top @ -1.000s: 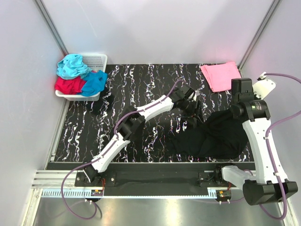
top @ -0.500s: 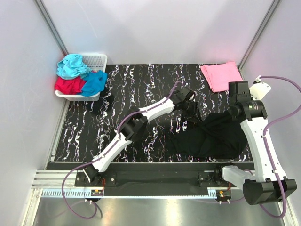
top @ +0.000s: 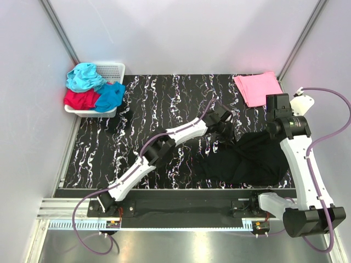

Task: Fold and stack the t-shirts
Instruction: Flatten the tshirt out

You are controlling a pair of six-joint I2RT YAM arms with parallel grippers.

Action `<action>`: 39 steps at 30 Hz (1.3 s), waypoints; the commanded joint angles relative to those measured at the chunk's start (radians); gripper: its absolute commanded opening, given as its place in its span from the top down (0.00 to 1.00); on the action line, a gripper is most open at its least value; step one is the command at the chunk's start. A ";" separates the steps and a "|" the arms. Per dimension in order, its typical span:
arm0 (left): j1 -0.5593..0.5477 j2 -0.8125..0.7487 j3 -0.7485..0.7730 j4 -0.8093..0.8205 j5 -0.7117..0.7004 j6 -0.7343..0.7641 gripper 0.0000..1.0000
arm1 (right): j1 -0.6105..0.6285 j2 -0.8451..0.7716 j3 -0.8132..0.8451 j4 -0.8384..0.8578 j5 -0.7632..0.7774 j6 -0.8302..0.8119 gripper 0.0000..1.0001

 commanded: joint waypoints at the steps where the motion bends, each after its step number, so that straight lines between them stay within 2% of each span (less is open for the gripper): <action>1: -0.004 -0.013 -0.019 -0.072 -0.092 0.079 1.00 | 0.004 0.004 0.029 0.031 -0.003 -0.005 1.00; 5: 0.039 -0.182 -0.112 -0.146 -0.268 0.165 1.00 | 0.005 0.006 0.014 0.044 -0.019 -0.001 1.00; 6: 0.071 -0.213 -0.122 -0.166 -0.345 0.178 1.00 | 0.005 0.005 0.012 0.051 -0.022 -0.005 1.00; 9: 0.139 -0.341 -0.174 -0.218 -0.448 0.227 1.00 | 0.005 0.011 0.013 0.080 -0.034 -0.027 1.00; 15: 0.217 -0.567 -0.224 -0.301 -0.604 0.336 1.00 | 0.005 0.046 0.024 0.158 -0.100 -0.105 1.00; 19: 0.272 -0.709 -0.248 -0.390 -0.655 0.379 1.00 | 0.005 0.077 0.046 0.209 -0.125 -0.180 1.00; 28: 0.354 -1.045 -0.412 -0.500 -0.907 0.418 1.00 | 0.008 0.176 0.167 0.233 -0.255 -0.240 1.00; 34: 0.378 -1.216 -0.455 -0.569 -1.054 0.412 1.00 | 0.030 0.155 0.176 0.239 -0.243 -0.269 1.00; 39: 0.380 -1.300 -0.480 -0.640 -1.177 0.409 1.00 | 0.036 0.135 0.176 0.223 -0.249 -0.263 1.00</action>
